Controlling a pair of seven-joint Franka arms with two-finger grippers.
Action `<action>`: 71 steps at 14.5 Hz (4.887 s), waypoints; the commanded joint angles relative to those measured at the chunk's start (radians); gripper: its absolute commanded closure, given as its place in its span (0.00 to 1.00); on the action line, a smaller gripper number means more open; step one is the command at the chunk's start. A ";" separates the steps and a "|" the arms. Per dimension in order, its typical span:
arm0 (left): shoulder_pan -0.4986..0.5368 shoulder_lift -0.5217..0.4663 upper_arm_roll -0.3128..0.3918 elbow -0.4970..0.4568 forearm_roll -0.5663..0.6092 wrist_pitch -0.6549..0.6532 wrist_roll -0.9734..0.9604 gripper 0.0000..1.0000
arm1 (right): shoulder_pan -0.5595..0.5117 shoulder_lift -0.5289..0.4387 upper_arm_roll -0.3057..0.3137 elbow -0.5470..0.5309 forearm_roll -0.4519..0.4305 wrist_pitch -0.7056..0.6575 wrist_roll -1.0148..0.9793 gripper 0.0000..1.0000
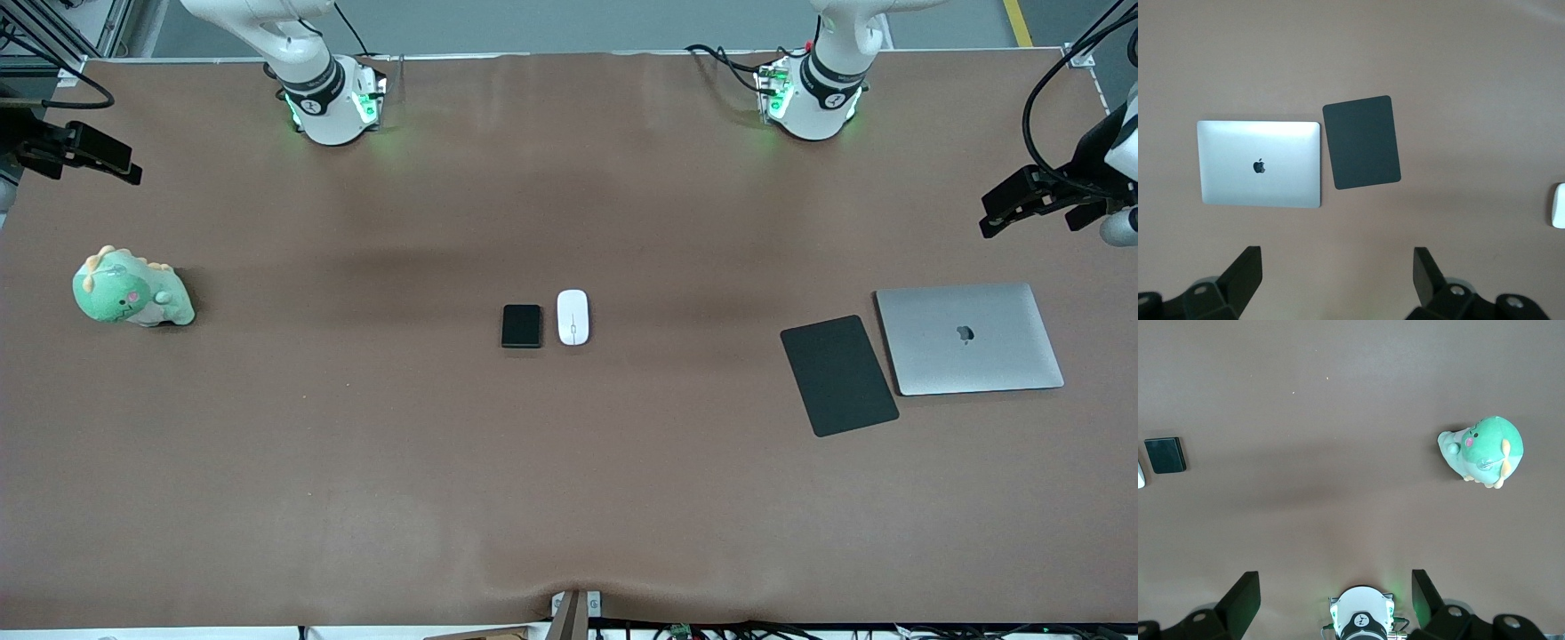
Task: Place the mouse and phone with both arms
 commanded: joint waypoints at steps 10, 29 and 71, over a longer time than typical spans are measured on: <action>-0.029 0.009 -0.042 0.025 0.044 -0.020 -0.001 0.00 | -0.004 0.039 0.005 0.030 0.007 -0.022 -0.009 0.00; -0.039 0.044 -0.058 0.016 0.003 -0.019 -0.029 0.00 | -0.001 0.125 0.002 0.031 -0.013 -0.049 -0.009 0.00; -0.703 0.810 -0.049 0.013 0.162 0.762 -0.912 1.00 | 0.091 0.307 0.005 -0.027 0.180 -0.037 0.026 0.00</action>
